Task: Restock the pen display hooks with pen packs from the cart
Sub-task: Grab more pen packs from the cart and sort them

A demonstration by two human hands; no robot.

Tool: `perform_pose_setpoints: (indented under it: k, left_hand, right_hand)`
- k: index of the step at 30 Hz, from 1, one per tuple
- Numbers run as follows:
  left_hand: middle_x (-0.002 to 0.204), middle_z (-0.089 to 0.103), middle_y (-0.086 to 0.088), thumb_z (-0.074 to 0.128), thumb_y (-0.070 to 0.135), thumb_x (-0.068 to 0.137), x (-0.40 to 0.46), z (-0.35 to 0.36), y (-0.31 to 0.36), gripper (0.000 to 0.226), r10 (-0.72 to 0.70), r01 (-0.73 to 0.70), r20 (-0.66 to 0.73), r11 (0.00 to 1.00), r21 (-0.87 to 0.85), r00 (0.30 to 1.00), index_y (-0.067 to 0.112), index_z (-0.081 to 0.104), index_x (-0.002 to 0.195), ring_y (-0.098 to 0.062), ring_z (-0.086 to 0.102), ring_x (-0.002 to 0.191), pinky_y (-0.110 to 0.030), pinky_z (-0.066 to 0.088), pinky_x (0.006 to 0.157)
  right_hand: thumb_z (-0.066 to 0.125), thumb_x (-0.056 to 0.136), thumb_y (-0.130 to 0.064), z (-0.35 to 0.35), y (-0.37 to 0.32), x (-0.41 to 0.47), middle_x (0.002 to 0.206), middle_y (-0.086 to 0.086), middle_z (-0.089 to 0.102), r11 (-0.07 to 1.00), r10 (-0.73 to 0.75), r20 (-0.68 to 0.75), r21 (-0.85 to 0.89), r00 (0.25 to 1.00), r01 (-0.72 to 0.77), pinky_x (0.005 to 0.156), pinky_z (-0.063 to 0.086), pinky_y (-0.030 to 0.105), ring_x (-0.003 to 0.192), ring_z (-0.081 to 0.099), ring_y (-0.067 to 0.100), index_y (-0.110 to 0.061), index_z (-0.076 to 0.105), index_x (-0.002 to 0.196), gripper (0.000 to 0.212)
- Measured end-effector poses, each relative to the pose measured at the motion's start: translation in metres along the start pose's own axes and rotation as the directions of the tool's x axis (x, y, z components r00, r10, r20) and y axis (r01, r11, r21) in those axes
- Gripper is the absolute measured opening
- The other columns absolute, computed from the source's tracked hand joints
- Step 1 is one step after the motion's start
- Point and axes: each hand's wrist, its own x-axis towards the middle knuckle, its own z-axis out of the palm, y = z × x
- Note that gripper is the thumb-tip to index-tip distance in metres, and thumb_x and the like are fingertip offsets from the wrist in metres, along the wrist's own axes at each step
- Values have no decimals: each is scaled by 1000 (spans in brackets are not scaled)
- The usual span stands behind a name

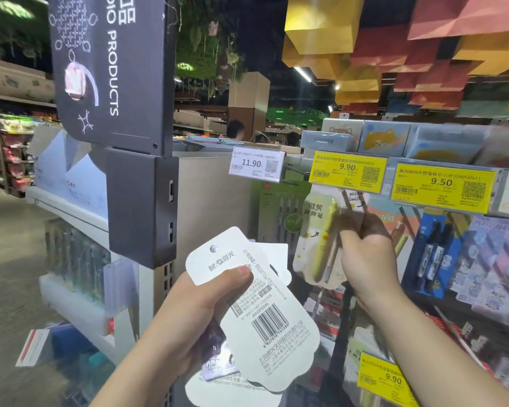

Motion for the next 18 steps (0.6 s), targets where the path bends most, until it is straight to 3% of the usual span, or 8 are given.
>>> perform_pose_setpoints:
  k: [2, 4, 6, 7, 9, 12, 15, 18]
  left_hand:
    - [116, 75, -22, 62, 8, 94, 1, -1, -2, 34, -1, 1, 9, 1000, 20, 1000, 11, 72, 126, -32, 77, 93, -28, 59, 49]
    - [114, 75, -24, 60, 4, 95, 1, -1, -1, 31, -16, 16, 12, 1000, -5, 1000, 9, 72, 123, -27, 78, 79, -24, 52, 39]
    - [117, 74, -25, 59, 2, 95, 2, -1, -2, 31, -24, 25, 26, 999, -41, 999, 7, 73, 122, -33, 77, 92, -34, 64, 60]
    - [119, 73, -26, 60, 3, 94, 3, 0, -3, 30, -29, 30, 27, 998, -48, 999, 7, 74, 121, -38, 75, 103, -41, 65, 75]
    - [121, 72, -26, 63, 4, 93, 5, -3, -5, 28, -36, 37, 13, 998, -41, 999, 9, 75, 118, -42, 71, 112, -48, 61, 90]
    - [124, 72, -23, 74, 13, 89, 9, -9, -9, 34, -38, 38, -14, 999, 5, 999, 13, 74, 122, -50, 65, 119, -61, 41, 99]
    - [124, 72, -21, 80, 26, 81, 10, -10, -7, 46, -41, 43, -43, 998, 40, 998, 17, 72, 126, -63, 51, 126, -57, 23, 94]
    - [125, 71, -22, 78, 22, 83, 9, -9, -6, 43, -25, 26, -47, 999, 20, 999, 16, 72, 125, -54, 62, 120, -52, 30, 99]
  right_hand:
    - [54, 103, -45, 3, 5, 8, 95, 2, 69, 998, 46, -17, -46, 999, -47, 73, 44, 35, 87, 63, 29, -24, 62, 120, 27]
    - [52, 101, -51, 5, 11, 16, 103, 5, 72, 992, 75, -32, -99, 997, -78, 83, 53, 44, 94, 67, 33, -30, 57, 133, 39]
    - [48, 92, -62, 8, 15, 23, 105, 8, 74, 983, 77, -57, -164, 995, -85, 91, 54, 53, 98, 68, 37, -35, 52, 138, 54]
    - [44, 87, -65, 9, 16, 26, 109, 9, 74, 980, 78, -69, -177, 995, -89, 93, 54, 56, 101, 69, 39, -36, 50, 140, 61]
    - [40, 84, -66, 12, 20, 35, 119, 11, 72, 976, 81, -74, -197, 994, -94, 96, 52, 60, 106, 68, 40, -32, 49, 144, 70]
    - [41, 95, -62, 15, 20, 45, 128, 11, 65, 955, 117, -88, -264, 989, -136, 99, 50, 60, 113, 62, 38, -27, 49, 141, 59]
    - [43, 104, -53, 14, 22, 50, 108, 4, 58, 942, 162, -83, -283, 983, -179, 103, 47, 57, 114, 58, 34, -23, 49, 141, 47]
    - [43, 105, -52, 11, 26, 55, 106, 3, 59, 935, 148, -61, -317, 987, -159, 100, 49, 54, 110, 59, 35, -18, 50, 136, 46]
